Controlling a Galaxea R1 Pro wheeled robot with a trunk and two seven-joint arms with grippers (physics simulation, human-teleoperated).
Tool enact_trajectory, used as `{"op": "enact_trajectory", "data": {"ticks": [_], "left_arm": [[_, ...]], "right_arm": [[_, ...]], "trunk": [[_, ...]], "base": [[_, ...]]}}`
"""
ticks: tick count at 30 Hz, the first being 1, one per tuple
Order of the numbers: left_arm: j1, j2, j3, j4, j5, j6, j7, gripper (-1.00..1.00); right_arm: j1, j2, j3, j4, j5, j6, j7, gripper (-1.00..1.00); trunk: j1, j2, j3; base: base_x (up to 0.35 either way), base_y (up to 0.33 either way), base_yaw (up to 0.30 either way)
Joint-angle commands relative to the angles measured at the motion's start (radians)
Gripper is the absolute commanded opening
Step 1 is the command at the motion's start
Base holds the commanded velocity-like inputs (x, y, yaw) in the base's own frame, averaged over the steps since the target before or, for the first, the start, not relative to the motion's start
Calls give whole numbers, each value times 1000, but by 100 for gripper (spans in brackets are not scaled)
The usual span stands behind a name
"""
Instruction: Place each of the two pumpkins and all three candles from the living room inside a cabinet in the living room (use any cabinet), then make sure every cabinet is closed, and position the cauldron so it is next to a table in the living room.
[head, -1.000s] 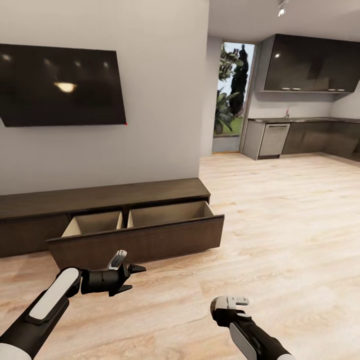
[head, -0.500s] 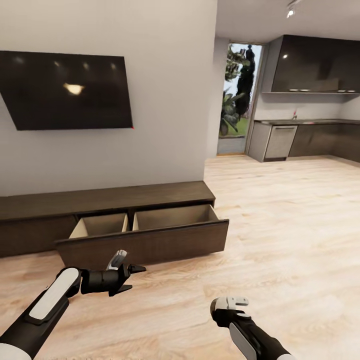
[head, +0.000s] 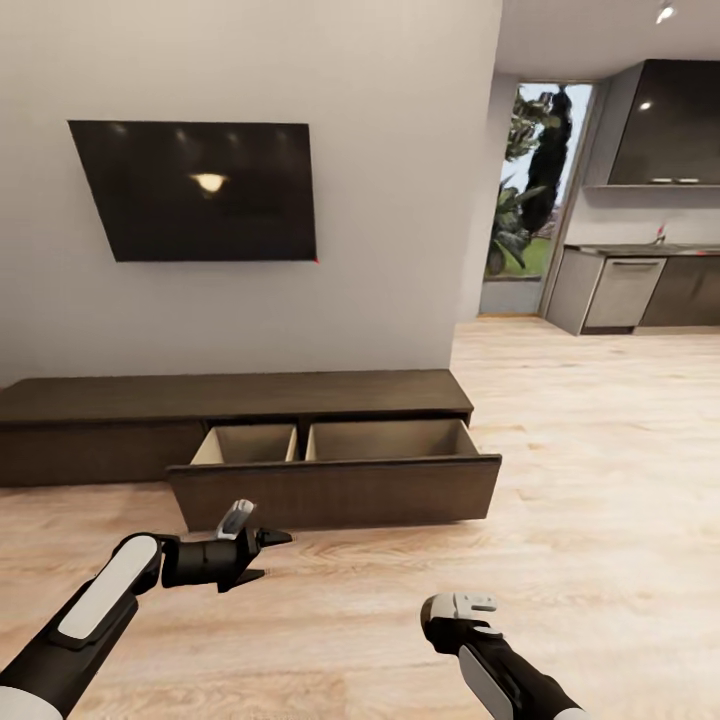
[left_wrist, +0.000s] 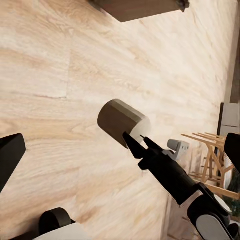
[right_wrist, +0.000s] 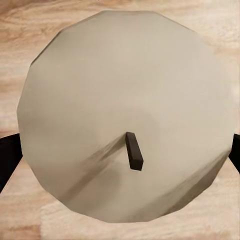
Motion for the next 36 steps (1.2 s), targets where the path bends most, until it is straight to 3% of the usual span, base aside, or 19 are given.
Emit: {"op": "enact_trajectory", "data": {"ticks": [1, 8, 22, 36], "left_arm": [[-1, 1, -2, -1, 10, 0, 9, 100], [-1, 2, -5, -10, 4, 1, 10, 100], [-1, 3, -5, -12, 0, 1, 11, 100], [-1, 3, -5, -9, 2, 1, 11, 100]], "right_arm": [[-1, -1, 6, -2, -8, 3, -8, -100], [-1, -1, 6, -2, -11, -2, -7, -100], [-1, 1, 7, -2, -9, 4, -2, -100], [-1, -3, 5, -33, -19, 13, -3, -100]], "trunk": [[0, 0, -1], [0, 0, -1], [0, 0, -1], [0, 0, -1]], "base": [[0, 0, 287], [59, -39, 127], [241, -215, 3], [303, -12, 0]]}}
